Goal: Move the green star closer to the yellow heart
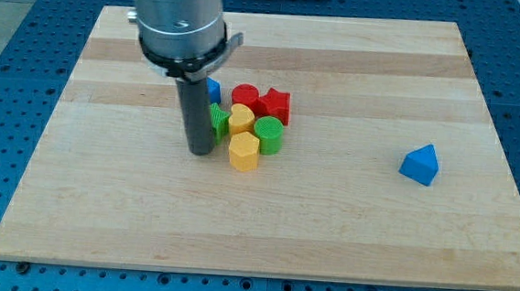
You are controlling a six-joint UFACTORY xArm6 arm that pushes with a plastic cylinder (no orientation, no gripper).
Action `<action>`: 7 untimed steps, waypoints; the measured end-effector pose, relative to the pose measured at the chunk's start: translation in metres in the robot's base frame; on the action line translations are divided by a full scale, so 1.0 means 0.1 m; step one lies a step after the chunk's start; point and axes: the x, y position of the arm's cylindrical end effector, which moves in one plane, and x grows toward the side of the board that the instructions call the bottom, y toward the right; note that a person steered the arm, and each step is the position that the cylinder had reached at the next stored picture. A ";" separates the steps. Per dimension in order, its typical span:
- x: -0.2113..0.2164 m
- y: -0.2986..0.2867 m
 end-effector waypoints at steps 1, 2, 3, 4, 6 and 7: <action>0.00 -0.69; -0.33 -1.37; -1.01 -1.47; -1.41 -1.10; -1.37 -0.41; -1.12 -0.39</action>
